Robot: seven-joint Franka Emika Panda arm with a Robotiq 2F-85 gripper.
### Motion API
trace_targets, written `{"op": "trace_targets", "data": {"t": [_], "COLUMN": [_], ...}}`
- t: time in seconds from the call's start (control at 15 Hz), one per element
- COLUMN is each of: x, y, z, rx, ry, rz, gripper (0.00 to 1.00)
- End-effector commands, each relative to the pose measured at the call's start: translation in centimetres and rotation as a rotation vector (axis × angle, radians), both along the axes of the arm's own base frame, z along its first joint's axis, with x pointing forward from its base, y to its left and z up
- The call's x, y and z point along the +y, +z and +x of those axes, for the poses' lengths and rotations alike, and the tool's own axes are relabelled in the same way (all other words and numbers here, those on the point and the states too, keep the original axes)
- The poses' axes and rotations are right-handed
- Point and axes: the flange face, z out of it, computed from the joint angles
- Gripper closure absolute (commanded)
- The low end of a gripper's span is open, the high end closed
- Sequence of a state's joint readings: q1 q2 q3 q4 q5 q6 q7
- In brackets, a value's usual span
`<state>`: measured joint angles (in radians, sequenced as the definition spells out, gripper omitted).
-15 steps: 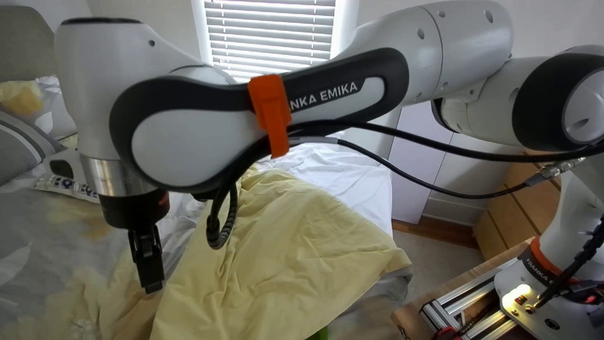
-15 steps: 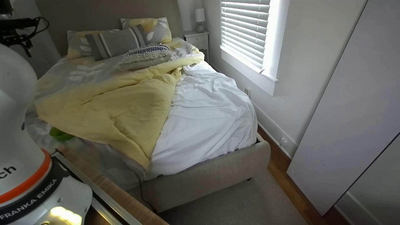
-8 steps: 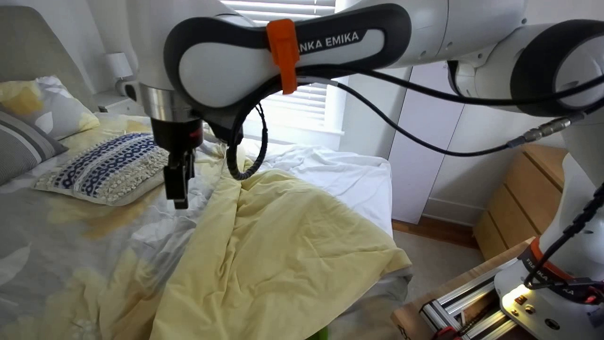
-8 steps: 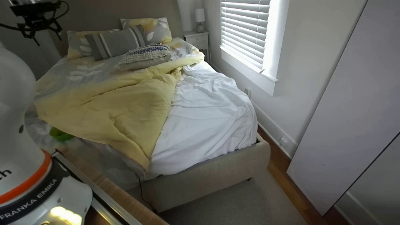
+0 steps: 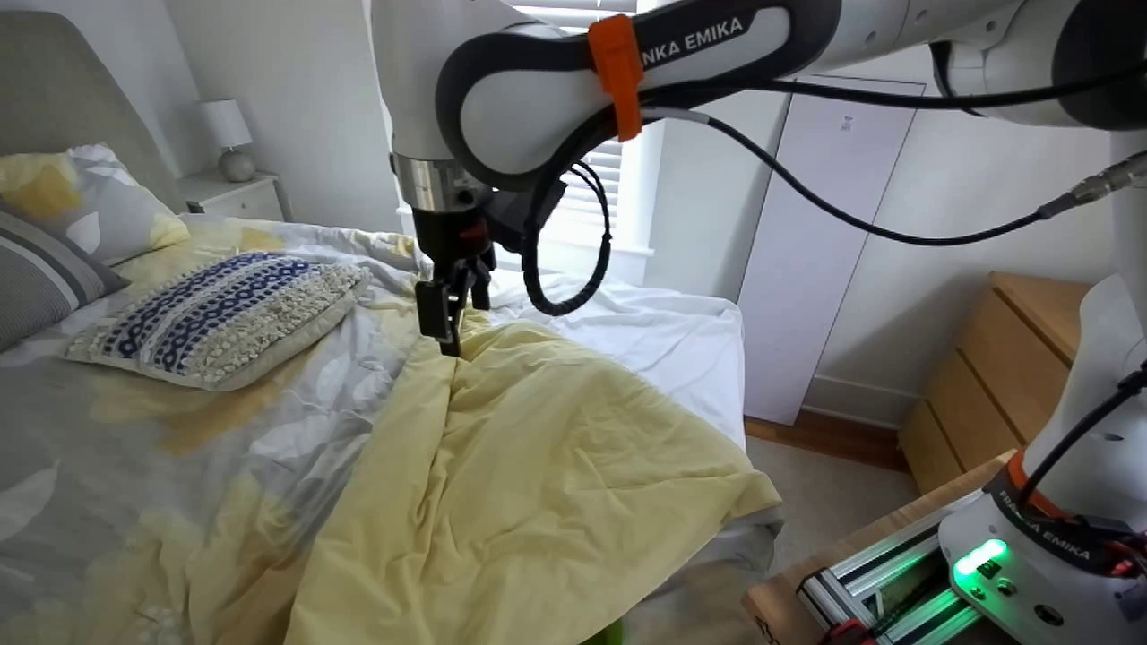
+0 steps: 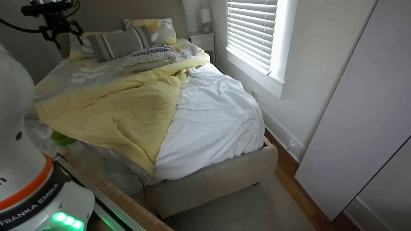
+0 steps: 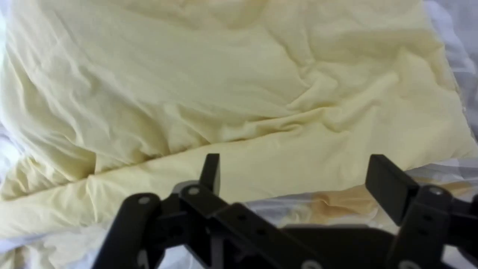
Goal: Unfold the corner of the gray and yellow duvet to the left
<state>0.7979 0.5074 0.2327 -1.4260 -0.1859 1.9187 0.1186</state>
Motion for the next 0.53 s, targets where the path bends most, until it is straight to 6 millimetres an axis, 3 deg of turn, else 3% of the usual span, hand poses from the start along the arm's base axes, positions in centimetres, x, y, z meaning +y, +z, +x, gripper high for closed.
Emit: {"op": "trace_targets", "data": {"t": [0.0, 0.33, 0.4, 0.47], "x": [-4.7, -9.8, -7.2, -7.8], "y": [-0.8, -1.6, -1.4, -1.4], "z": [-2.4, -4.1, -2.5, -2.7], "rx": [0.059, 0.085, 0.086, 0.08], "ry": [-0.199, -0.43, -0.357, -0.364], "rz": [-0.022, 0.009, -0.029, -0.027], "gripper": [0.0, 0.0, 0.0, 0.0]}}
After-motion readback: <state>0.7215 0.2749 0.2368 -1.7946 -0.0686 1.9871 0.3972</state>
